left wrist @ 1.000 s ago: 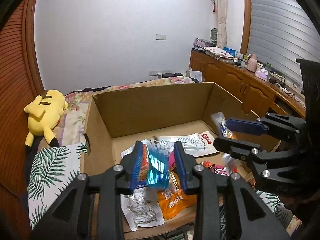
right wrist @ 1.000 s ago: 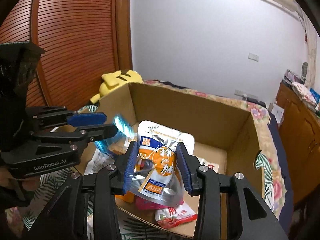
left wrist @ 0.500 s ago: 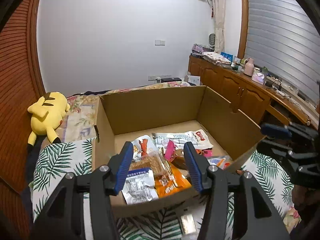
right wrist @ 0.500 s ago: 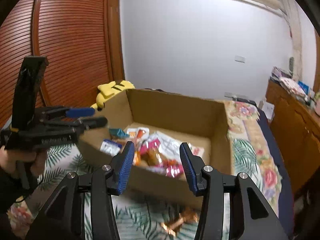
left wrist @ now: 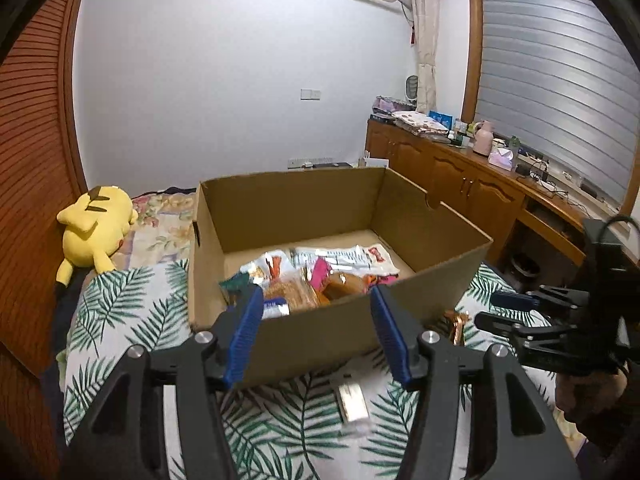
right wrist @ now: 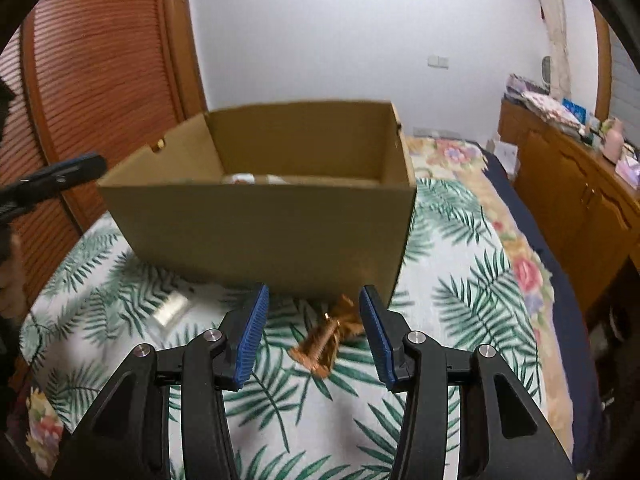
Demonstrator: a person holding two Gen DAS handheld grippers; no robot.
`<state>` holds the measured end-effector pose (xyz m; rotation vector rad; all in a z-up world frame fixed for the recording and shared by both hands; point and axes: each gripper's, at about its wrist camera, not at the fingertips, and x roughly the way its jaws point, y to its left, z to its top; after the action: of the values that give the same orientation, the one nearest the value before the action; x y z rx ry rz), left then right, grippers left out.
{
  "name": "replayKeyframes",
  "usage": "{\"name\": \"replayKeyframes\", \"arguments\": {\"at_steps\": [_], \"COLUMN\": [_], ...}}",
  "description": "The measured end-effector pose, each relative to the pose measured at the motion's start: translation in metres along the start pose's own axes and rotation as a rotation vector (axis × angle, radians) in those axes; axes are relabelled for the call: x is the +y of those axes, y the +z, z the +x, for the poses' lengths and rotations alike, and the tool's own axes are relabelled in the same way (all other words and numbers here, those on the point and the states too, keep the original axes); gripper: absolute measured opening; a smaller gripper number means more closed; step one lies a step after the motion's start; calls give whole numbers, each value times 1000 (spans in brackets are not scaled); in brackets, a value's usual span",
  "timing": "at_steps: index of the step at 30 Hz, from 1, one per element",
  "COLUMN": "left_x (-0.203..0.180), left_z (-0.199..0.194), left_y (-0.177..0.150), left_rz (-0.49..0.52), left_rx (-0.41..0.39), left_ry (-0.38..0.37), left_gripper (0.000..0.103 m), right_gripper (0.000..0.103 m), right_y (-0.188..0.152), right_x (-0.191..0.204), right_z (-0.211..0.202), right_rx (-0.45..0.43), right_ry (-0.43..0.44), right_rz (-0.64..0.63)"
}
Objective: Organize snacks
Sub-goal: 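Move both open tools back toward the remaining snacks, then grasp the clear-wrapped bar with the left tool while the right tool grasps the copper foil pack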
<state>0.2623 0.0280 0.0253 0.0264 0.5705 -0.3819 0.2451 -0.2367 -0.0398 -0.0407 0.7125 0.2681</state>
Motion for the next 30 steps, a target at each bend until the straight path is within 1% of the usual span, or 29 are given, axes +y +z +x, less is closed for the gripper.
{"name": "replayKeyframes", "arguments": {"at_steps": [5, 8, 18, 21, 23, 26, 30], "left_x": [-2, -4, -18, -23, -28, -33, -38], "left_z": [1, 3, 14, 19, 24, 32, 43], "left_y": [-19, -29, -50, -53, -55, -58, -61], "left_rz": [-17, -23, -15, -4, 12, 28, 44], "left_rx": [30, 52, 108, 127, 145, 176, 220], "left_ry": [-2, -4, 1, 5, 8, 9, 11], "left_gripper": [56, 56, 56, 56, 56, 56, 56], "right_gripper": [48, 48, 47, 41, 28, 24, 23], "right_y": [-12, -16, -19, -18, -19, -22, -27], "right_x": [-6, -11, -15, -15, -14, -12, -14], "right_z": [24, 37, 56, 57, 60, 60, 54], "right_rx": [71, 108, 161, 162, 171, 172, 155], "right_ry": [-23, -16, -8, -25, -37, -39, -20], "right_rz": [29, 58, 106, 100, 88, 80, 85]}}
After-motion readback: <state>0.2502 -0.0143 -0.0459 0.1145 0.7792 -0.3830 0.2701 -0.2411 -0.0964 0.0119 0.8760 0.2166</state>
